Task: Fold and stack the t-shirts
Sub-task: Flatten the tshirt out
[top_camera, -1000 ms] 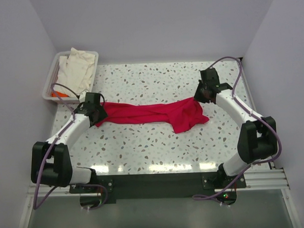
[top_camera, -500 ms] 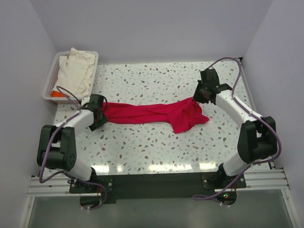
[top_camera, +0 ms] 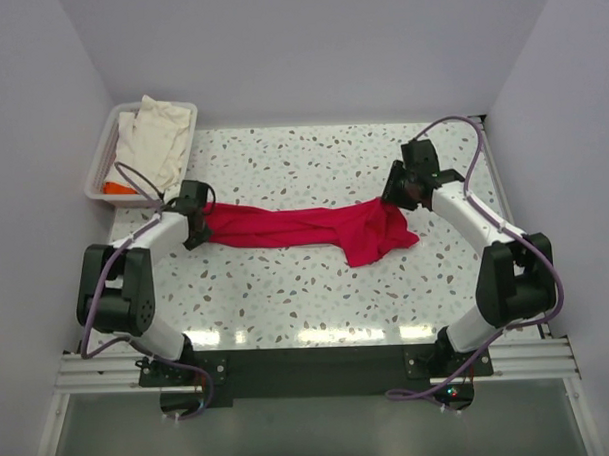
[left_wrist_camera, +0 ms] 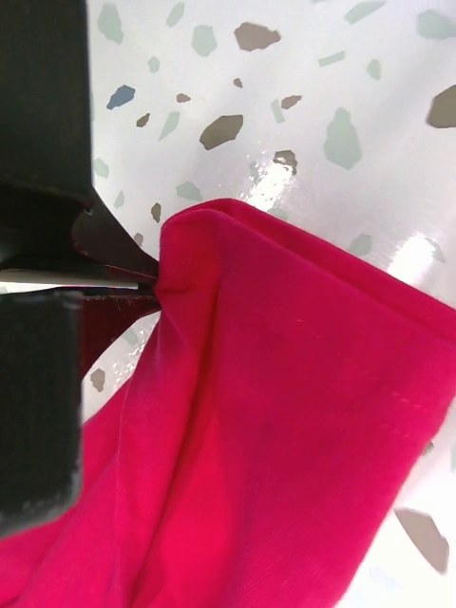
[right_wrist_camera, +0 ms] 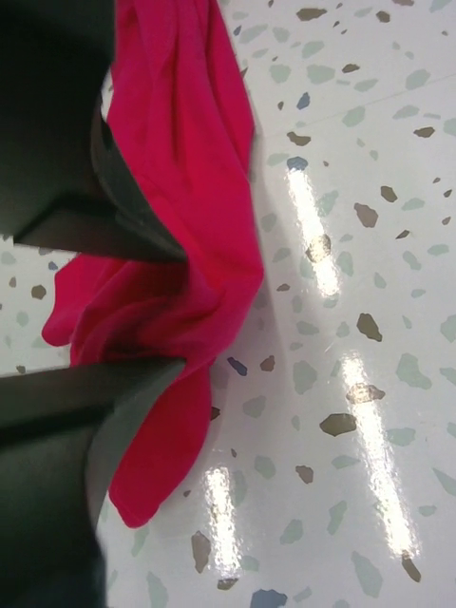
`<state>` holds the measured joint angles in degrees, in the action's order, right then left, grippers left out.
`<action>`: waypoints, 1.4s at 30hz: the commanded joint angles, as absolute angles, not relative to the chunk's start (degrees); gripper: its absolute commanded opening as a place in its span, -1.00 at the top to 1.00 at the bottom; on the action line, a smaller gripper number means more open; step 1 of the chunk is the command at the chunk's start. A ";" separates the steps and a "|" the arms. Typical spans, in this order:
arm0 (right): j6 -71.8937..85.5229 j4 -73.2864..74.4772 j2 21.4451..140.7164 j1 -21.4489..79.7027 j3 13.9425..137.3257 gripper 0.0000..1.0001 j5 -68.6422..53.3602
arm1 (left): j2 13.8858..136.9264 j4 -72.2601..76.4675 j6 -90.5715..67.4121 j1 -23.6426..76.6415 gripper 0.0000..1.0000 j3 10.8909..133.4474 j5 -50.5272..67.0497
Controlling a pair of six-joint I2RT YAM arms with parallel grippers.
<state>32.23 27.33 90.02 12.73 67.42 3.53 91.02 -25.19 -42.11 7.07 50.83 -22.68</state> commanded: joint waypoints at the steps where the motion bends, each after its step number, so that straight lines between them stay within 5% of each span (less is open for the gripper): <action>1: 30.33 27.50 86.93 13.09 67.15 -0.06 6.23 | 84.84 -26.01 -38.51 6.50 1.00 53.88 -22.86; 5: 29.71 30.40 84.21 17.38 66.53 -0.28 11.93 | 77.36 -26.28 -35.78 6.50 1.00 52.57 -20.92; 16: 36.29 30.94 78.13 32.77 54.94 -0.20 22.93 | 66.19 -25.58 -30.85 6.50 1.00 49.84 -15.29; 27: 39.90 27.60 82.52 34.63 51.41 -0.15 25.93 | 65.65 -23.56 -29.71 6.50 1.00 48.52 -13.19; 38: 40.78 24.26 87.80 34.63 52.47 0.11 22.41 | 65.92 -22.59 -29.71 6.50 1.00 47.99 -12.57; 42: 40.87 24.43 87.63 34.63 52.38 0.35 22.32 | 65.83 -22.59 -29.71 6.42 1.00 48.08 -12.48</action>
<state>39.40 26.72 88.03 34.50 51.18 21.85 66.94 -24.88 -30.79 7.03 47.99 -12.95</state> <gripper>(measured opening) 0.364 0.025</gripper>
